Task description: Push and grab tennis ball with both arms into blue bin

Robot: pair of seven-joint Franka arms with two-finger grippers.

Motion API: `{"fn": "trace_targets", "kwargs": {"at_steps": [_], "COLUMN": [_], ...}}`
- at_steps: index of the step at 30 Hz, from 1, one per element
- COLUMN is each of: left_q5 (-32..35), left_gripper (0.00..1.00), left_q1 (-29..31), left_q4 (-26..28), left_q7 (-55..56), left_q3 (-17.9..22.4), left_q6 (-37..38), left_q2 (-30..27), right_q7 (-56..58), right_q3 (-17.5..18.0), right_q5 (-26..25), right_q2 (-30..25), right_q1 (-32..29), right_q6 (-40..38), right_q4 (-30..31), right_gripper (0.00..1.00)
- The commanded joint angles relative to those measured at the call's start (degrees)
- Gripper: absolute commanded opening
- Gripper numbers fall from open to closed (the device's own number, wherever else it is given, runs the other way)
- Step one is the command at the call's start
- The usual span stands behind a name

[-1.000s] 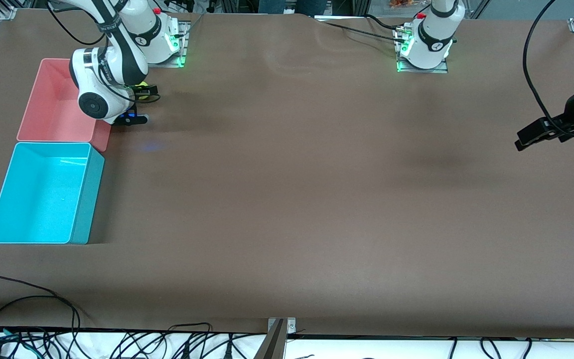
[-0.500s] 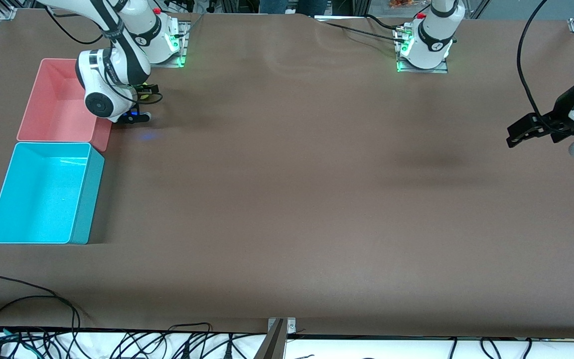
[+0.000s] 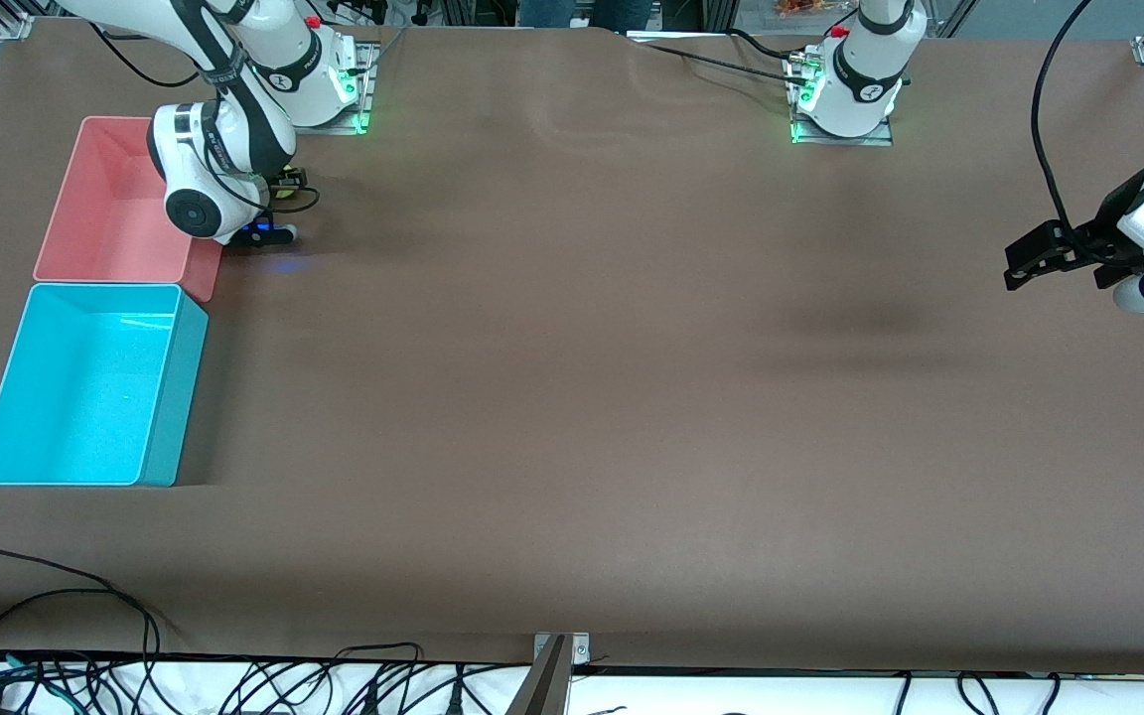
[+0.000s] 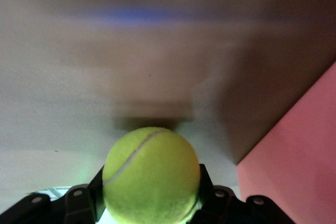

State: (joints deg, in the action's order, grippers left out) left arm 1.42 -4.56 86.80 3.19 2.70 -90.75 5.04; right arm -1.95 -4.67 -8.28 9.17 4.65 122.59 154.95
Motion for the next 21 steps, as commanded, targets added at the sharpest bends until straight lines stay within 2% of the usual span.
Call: {"fn": "trace_targets", "kwargs": {"at_steps": [1, 5, 11, 21], "left_q5": [1.3, 1.3, 1.3, 1.3], "left_gripper": [1.0, 1.0, 1.0, 1.0], "left_q1": [-0.27, -0.27, -0.27, -0.27], "left_q4": [1.0, 1.0, 1.0, 1.0], "left_q7": [-1.25, -1.25, -1.25, -1.17], "left_q3": [0.11, 0.02, 0.11, 0.11], "left_q6": [0.4, 0.49, 0.49, 0.58], "left_q2": [-1.18, -1.18, -1.09, -1.09], "right_q7": [-0.51, -0.69, -0.69, 0.36], "right_q3": [-0.08, 0.01, 0.27, 0.19], "right_q5": [-0.95, -0.51, 1.33, 3.18], "right_q2": [-0.99, -0.91, -0.47, 3.31], "right_q1": [-0.08, 0.01, 0.89, 3.88], "right_q6": [-1.12, -3.67, -11.75, -30.73], "right_q4": [-2.71, -7.36, -17.38, -41.37], "right_gripper": [0.45, 0.45, 0.45, 0.45]}}
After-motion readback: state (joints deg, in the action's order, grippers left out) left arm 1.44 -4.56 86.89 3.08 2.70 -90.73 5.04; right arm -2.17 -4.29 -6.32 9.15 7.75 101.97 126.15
